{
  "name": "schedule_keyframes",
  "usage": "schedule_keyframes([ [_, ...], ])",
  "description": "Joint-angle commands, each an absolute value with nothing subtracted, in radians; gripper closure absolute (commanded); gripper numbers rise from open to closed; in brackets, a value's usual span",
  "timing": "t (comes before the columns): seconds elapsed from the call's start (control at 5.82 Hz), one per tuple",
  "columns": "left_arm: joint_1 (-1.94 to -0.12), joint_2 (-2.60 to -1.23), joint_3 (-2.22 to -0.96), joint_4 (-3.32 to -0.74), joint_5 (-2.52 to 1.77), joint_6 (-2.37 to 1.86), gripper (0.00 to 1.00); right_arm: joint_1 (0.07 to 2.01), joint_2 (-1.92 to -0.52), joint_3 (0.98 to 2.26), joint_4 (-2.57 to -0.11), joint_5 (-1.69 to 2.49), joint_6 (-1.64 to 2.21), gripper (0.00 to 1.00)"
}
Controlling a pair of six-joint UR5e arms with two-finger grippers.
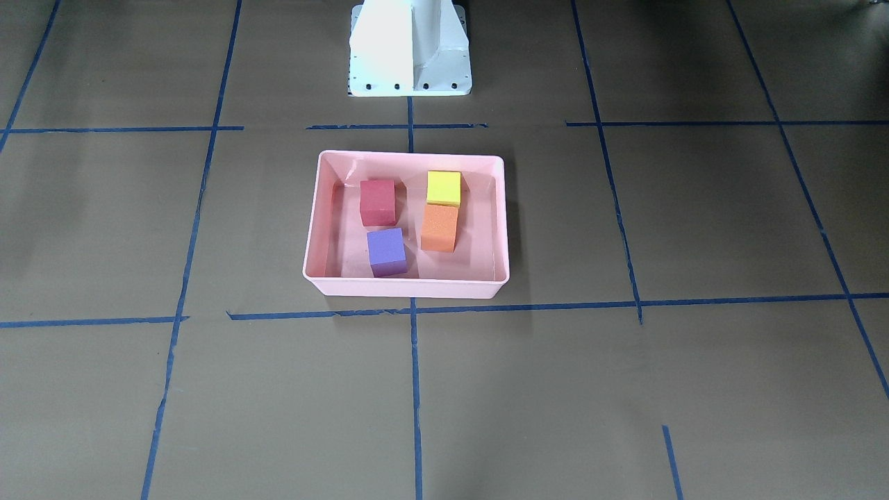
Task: Place blocks into pink bin with both arms
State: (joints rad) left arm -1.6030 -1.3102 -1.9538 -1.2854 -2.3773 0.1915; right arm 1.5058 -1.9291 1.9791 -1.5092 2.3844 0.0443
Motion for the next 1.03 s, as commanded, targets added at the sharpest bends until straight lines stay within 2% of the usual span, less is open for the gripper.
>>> schedule_keyframes([
  [0.0, -1.603, -1.315, -1.957, -1.287, -2.375, 0.193, 0.00, 1.505, -1.924, 1.976, -1.511, 2.379, 0.048, 0.00],
  [0.86, -1.605, -1.292, -1.967, -1.373, -2.375, 0.183, 0.00, 1.505, -1.930, 1.973, -1.511, 2.359, 0.032, 0.00],
])
